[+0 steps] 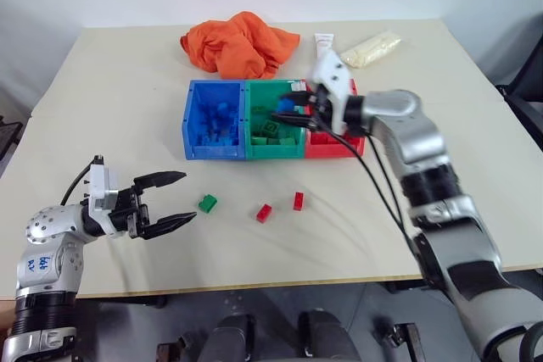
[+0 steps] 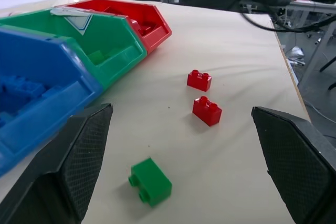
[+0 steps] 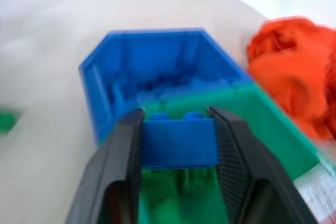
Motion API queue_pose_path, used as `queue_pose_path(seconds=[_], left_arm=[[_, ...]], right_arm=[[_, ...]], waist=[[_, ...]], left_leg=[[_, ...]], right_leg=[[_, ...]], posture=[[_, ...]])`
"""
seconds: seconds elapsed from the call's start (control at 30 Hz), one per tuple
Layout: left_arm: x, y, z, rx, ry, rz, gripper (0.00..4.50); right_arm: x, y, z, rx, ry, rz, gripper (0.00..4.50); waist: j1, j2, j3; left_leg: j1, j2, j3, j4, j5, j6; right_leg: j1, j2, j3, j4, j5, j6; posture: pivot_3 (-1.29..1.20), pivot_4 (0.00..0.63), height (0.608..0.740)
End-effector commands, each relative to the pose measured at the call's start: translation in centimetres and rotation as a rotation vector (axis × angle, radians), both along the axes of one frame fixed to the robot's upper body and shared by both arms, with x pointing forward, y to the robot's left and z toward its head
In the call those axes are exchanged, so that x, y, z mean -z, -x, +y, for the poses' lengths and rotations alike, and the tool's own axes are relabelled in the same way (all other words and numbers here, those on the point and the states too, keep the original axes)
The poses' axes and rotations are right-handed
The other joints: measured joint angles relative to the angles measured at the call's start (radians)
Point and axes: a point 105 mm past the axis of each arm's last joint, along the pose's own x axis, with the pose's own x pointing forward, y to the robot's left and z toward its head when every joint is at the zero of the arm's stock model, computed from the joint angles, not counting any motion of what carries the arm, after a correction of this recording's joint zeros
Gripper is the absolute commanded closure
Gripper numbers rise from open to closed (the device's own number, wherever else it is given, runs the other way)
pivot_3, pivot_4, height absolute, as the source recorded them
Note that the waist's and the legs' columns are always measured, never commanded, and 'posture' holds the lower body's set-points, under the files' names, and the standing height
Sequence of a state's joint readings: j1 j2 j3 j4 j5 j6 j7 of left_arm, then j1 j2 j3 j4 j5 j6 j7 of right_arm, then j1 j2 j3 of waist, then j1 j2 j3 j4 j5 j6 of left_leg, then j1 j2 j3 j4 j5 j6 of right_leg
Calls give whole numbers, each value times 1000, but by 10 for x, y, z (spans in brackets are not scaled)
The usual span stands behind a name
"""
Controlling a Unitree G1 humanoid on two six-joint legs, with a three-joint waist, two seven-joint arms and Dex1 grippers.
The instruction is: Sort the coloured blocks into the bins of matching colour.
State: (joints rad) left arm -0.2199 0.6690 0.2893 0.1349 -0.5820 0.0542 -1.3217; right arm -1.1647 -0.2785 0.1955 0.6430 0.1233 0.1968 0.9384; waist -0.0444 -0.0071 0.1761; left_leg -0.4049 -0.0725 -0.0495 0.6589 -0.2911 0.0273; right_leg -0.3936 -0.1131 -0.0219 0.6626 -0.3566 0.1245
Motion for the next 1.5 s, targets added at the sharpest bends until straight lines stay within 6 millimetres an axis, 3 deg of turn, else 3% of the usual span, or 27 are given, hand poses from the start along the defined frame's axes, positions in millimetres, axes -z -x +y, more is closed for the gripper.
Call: queue_pose_path(seconds=[0.03, 0.2, 0.37, 0.5, 0.57, 0.7, 0.9, 1.3, 1.5], left_arm=[[-5, 0, 0, 0, 0, -35, 0], [-5, 0, -2, -1, 2, -40, 0], [-5, 0, -4, -4, 8, -46, 0], [-6, -2, -5, -6, 11, -51, 0], [-7, -3, -5, -6, 13, -54, 0], [-7, -5, -6, 1, 15, -54, 0], [-4, -6, -5, 11, 15, -39, 0], [2, -4, 2, 10, 10, -16, 0], [4, -3, 1, 18, 12, -8, 0]], right_arm=[[-1, -8, 27, -3, 1, -45, 3034], [-5, -9, 68, -11, -62, -50, 3034], [-13, -9, 87, 19, -109, -64, 1382], [-23, -5, 89, -13, -139, -85, 65], [-26, -3, 84, -42, -143, -99, 25], [-23, 7, 59, -174, -122, -119, 25], [22, 48, -22, -309, -4, -36, 25], [66, 111, -154, -11, 145, 219, 25], [80, 122, -174, 55, 225, 268, 25]], waist=[[-9, 0, 0], [-20, 0, 0], [-33, 1, 0], [-40, 1, 0], [-41, 1, 0], [-39, 1, 0], [-14, 1, 0], [20, 1, 1], [25, 1, 1]], left_leg=[[0, 0, -1, 0, 0, 0], [0, -1, -4, -1, 0, 0], [0, -1, -8, -2, 0, -1], [0, -1, -10, -2, 0, -2], [0, -1, -10, -2, 0, -2], [0, -1, -10, -2, 0, -2], [0, -3, -16, 1, 0, -2], [0, -3, -15, 1, 0, -3], [0, -3, -14, 2, 0, -2]], right_leg=[[0, 0, 0, 0, 0, 0], [1, 0, -2, 0, 0, 0], [1, 1, -2, 1, 0, 0], [1, 2, -2, 2, 0, 0], [1, 2, -2, 2, 0, 0], [2, 2, -2, 2, 0, 0], [3, 2, -1, 2, 1, 0], [2, 3, 2, -4, 1, 0], [3, 2, 3, -8, 1, 0]], posture=[[0, 150, 740], [0, 150, 740], [0, 150, 740], [0, 150, 740], [0, 150, 740], [0, 150, 740], [0, 150, 740], [0, 150, 740], [0, 150, 740]])
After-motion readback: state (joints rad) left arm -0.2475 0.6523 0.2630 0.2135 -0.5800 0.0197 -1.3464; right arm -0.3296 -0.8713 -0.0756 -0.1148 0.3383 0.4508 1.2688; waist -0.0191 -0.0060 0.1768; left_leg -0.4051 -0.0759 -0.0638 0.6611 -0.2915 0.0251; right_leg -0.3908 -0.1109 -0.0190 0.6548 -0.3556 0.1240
